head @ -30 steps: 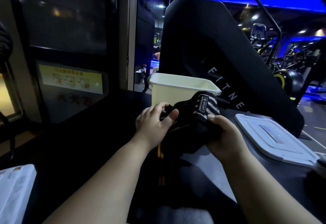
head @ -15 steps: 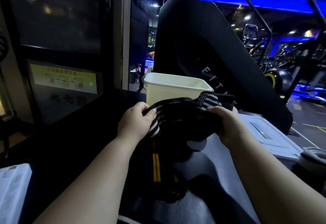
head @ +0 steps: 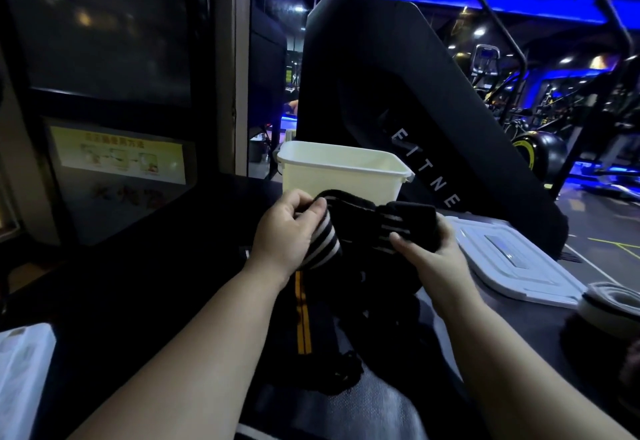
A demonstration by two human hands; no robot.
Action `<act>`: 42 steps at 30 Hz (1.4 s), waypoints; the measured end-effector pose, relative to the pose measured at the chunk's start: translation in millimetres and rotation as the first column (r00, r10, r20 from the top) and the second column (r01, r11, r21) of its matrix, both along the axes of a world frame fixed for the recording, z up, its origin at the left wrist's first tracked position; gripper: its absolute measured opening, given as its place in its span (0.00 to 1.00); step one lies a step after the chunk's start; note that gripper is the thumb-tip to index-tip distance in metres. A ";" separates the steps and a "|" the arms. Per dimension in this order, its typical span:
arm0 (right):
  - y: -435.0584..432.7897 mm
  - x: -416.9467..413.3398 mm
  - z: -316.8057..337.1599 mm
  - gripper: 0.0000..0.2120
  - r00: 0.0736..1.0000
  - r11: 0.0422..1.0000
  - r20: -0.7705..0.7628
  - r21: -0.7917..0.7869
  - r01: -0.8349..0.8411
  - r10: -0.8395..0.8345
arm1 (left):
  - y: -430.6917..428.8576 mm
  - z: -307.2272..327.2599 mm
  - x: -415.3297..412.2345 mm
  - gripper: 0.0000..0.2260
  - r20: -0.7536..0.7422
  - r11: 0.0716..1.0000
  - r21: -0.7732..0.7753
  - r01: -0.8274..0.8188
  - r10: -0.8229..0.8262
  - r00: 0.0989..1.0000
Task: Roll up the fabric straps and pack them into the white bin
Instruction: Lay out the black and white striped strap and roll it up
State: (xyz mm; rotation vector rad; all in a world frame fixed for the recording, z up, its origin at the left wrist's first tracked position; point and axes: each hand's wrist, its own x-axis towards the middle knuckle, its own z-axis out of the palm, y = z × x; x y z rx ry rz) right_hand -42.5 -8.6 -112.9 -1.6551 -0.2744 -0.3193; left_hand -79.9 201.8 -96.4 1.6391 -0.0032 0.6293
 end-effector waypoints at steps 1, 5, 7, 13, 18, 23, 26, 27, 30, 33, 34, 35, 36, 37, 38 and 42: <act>5.9 -3.4 0.0 0.20 0.999 0.999 0.030 -0.015 -0.031 0.031 | -7.0 -1.1 0.9 0.09 0.002 0.997 0.074 -0.020 0.020 1.000; 24.1 -16.3 1.5 0.16 0.983 0.982 0.033 -0.055 -0.178 0.180 | -25.9 -4.8 -3.2 0.13 -0.091 0.976 0.213 0.045 -0.025 0.996; 22.9 -17.6 0.7 0.23 0.971 0.970 -0.029 -0.035 -0.240 0.239 | -28.9 -3.8 -7.6 0.25 -0.120 0.973 0.202 0.112 -0.088 0.989; 16.7 -20.1 -3.2 0.16 0.903 0.913 -0.140 0.026 -0.407 0.406 | -30.9 -9.1 -8.6 0.34 -0.137 0.968 0.249 0.039 -0.004 0.991; 19.3 -18.5 -5.9 0.22 0.873 0.879 -0.116 0.017 -0.476 0.474 | -30.5 -8.3 -8.9 0.33 -0.184 0.986 0.160 0.048 -0.018 0.983; 27.1 -19.3 -8.0 0.23 0.899 0.885 -0.083 -0.156 -0.438 0.430 | -29.4 -6.8 -9.8 0.41 -0.204 0.990 0.042 0.138 -0.127 0.971; 33.2 -21.6 -7.0 0.21 0.920 0.888 -0.054 -0.247 -0.388 0.388 | -29.9 -10.1 -8.1 0.40 -0.213 0.989 0.049 0.141 -0.127 0.969; 34.3 -21.6 -7.5 0.21 0.923 0.888 -0.047 -0.257 -0.381 0.382 | -30.4 -10.4 -7.7 0.36 -0.214 0.992 0.063 0.105 -0.089 0.973; 32.5 -22.3 -10.6 0.23 0.927 0.886 -0.025 -0.286 -0.365 0.374 | -29.4 -10.9 -5.9 0.24 -0.214 0.998 0.059 -0.003 0.016 0.977; 28.4 -21.8 -12.5 0.30 0.951 0.889 -0.004 -0.354 -0.290 0.309 | -25.9 -10.6 -6.0 0.20 -0.208 0.995 0.092 -0.049 0.067 0.976; 28.0 -21.6 -12.3 0.33 0.956 0.890 0.010 -0.369 -0.268 0.292 | -25.8 -10.4 -6.9 0.19 -0.195 0.994 0.094 -0.050 0.067 0.978; 27.7 -21.3 -12.2 0.35 0.960 0.889 0.022 -0.383 -0.250 0.280 | -25.9 -10.2 -7.0 0.19 -0.181 0.995 0.085 -0.048 0.063 0.982; 27.3 -20.3 -12.1 0.37 0.963 0.889 0.024 -0.390 -0.240 0.270 | -25.9 -9.7 -7.5 0.18 -0.170 0.997 0.069 -0.046 0.057 0.984; 26.0 -18.4 -12.4 0.39 0.966 0.890 0.015 -0.393 -0.230 0.256 | -24.7 -9.5 -6.9 0.17 -0.168 0.998 0.042 -0.046 0.053 0.984; 24.6 -17.4 -12.0 0.39 0.969 0.894 -0.003 -0.387 -0.228 0.246 | -23.1 -8.5 -7.0 0.15 -0.170 0.999 0.008 -0.047 0.048 0.984; 13.2 -12.3 -10.8 0.25 0.991 0.946 0.006 -0.301 -0.124 0.132 | -7.4 -7.9 -4.2 0.06 -0.157 0.993 -0.090 -0.073 0.058 0.986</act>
